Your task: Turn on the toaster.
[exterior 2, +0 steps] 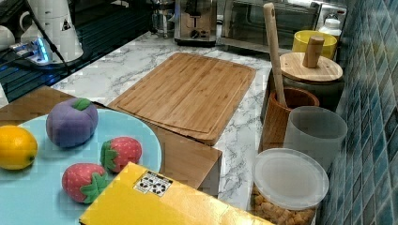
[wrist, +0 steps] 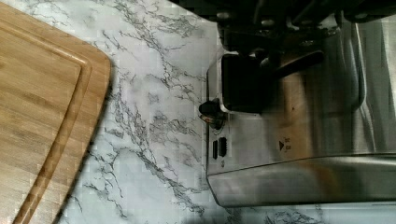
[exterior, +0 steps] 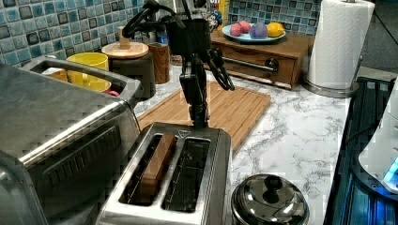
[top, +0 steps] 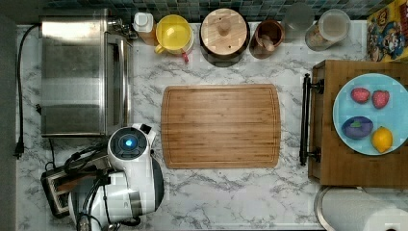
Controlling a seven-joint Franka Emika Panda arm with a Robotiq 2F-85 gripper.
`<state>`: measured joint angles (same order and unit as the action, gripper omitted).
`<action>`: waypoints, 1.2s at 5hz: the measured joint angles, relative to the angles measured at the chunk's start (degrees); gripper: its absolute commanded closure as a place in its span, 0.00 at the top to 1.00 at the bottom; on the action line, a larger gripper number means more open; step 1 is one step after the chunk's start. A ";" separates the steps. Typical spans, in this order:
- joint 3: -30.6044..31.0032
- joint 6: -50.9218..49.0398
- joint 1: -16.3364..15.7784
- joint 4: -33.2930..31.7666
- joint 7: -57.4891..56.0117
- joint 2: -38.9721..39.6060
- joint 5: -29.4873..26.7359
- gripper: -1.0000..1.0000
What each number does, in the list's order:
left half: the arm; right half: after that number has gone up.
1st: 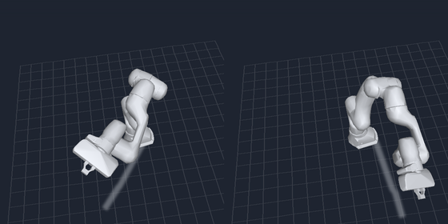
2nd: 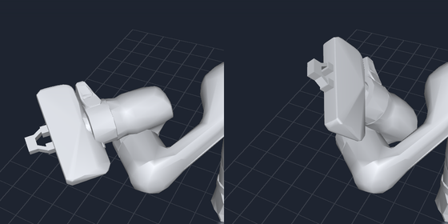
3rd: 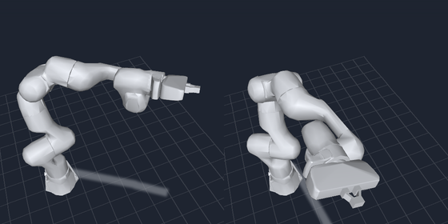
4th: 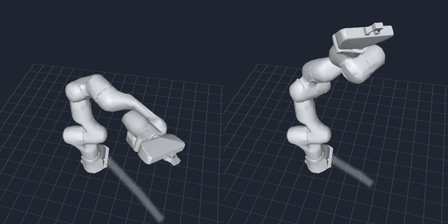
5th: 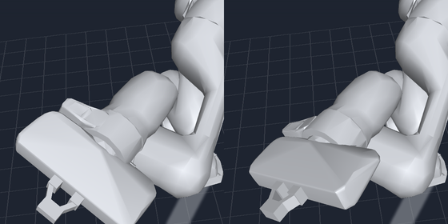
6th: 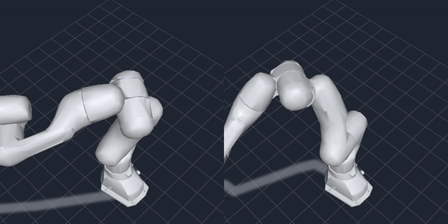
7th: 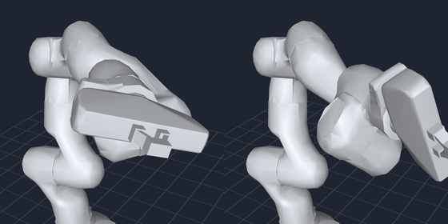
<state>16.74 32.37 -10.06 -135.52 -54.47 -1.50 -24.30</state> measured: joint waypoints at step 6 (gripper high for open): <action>-0.20 1.40 0.10 3.13 4.73 7.59 1.64 0.00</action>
<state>16.55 33.77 -9.97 -132.38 -49.74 6.08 -22.66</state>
